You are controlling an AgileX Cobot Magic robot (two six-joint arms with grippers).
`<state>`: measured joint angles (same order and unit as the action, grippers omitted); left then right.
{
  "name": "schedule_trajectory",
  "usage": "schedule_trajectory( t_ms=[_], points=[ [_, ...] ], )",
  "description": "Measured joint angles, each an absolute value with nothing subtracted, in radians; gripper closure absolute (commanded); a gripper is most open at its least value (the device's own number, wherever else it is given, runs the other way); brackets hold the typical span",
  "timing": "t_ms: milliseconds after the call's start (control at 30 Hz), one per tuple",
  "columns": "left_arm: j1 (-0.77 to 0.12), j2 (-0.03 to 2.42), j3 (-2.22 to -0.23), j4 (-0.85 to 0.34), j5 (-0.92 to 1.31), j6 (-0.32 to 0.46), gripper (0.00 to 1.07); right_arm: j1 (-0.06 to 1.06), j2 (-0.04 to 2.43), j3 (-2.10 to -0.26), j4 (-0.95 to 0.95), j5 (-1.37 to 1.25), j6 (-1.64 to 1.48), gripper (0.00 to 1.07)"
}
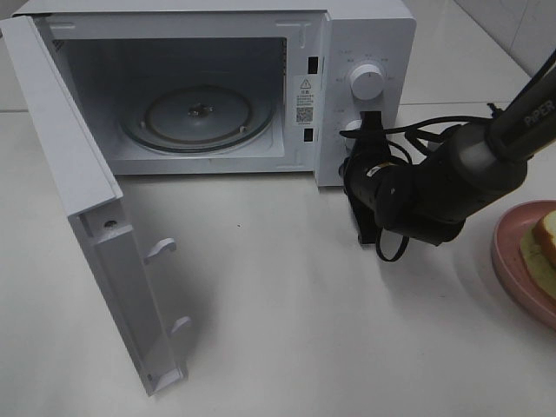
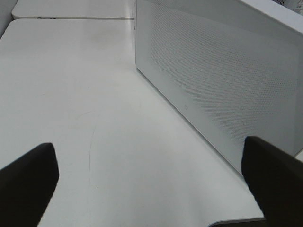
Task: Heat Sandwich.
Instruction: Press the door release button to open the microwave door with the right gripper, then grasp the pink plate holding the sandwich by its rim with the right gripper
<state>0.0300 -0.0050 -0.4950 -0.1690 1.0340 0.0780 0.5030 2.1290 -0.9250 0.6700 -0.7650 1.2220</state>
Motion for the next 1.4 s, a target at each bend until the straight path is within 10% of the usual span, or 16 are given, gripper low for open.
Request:
schedule_trajectory(
  t_ms=[767,1400],
  points=[
    [0.030,-0.005,-0.495,-0.169,1.034,0.078,0.03,0.482,1.879,-0.711,0.444,-0.587,1.198,1.07],
    [0.030,-0.005,-0.495,-0.169,1.034,0.078,0.03,0.482,1.654,-0.756,0.274,0.208,0.472,1.04]
  ],
)
